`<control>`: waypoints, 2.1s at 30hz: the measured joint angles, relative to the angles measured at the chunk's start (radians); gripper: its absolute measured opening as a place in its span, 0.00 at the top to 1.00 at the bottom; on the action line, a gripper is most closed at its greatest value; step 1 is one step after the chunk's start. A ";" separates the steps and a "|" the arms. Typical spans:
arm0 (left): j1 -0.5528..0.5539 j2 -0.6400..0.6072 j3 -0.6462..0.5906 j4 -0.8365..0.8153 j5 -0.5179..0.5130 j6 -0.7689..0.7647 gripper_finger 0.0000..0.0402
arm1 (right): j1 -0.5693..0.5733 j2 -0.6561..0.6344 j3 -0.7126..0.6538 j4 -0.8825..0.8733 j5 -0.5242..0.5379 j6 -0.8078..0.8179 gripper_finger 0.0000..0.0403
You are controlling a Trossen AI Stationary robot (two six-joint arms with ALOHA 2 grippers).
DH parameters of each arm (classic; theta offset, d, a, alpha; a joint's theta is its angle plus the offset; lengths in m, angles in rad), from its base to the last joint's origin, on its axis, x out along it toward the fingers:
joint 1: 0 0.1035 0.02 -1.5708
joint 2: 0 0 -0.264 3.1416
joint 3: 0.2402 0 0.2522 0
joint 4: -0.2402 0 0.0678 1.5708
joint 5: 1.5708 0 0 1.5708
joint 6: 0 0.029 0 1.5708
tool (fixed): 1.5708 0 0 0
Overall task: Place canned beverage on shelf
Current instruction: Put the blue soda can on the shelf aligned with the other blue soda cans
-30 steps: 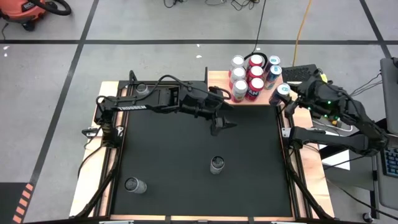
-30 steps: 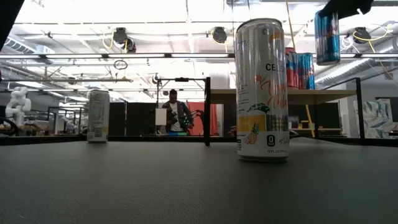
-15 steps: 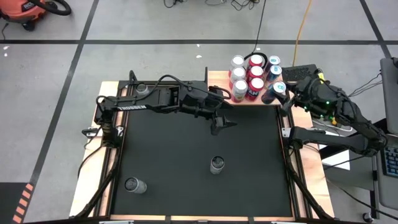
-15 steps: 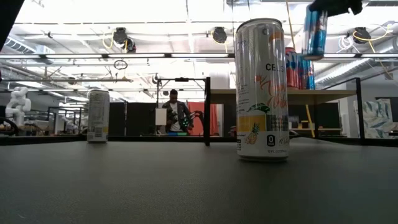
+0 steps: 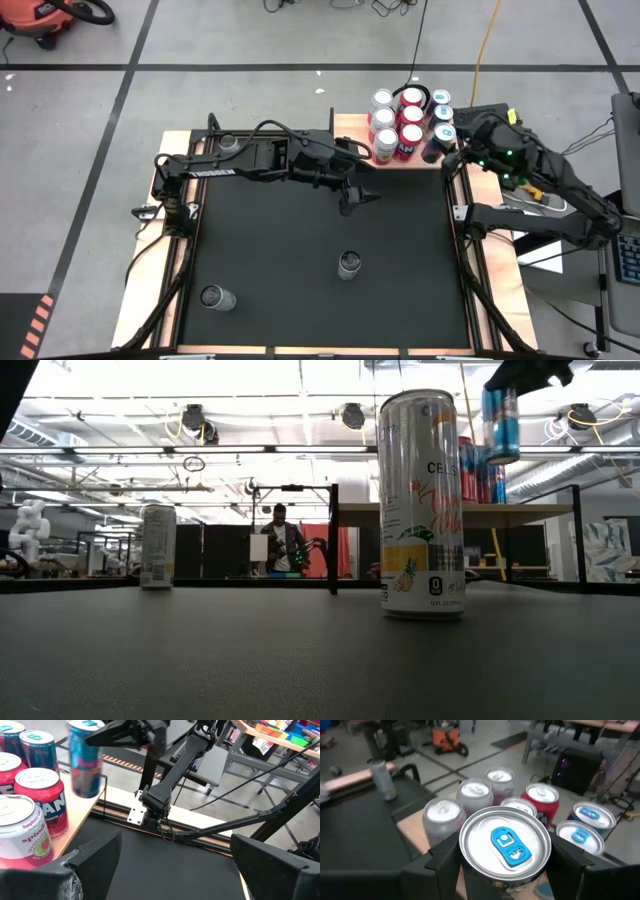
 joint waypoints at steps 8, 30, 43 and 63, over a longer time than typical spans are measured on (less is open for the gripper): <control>0.002 0.000 0.000 0.000 -0.001 0.001 0.07 | 0.000 0.040 0.220 -0.199 -0.095 0.031 0.48; 0.026 0.000 0.000 0.000 -0.002 0.001 0.07 | -0.179 0.631 0.889 -0.174 -0.377 -0.200 0.48; 0.018 0.000 0.000 -0.001 -0.002 0.000 0.07 | -0.487 0.679 0.955 -0.188 -0.555 -0.252 0.48; 0.013 0.000 0.000 -0.001 -0.002 0.002 0.07 | -0.628 0.349 0.707 -0.549 -0.913 -0.425 0.48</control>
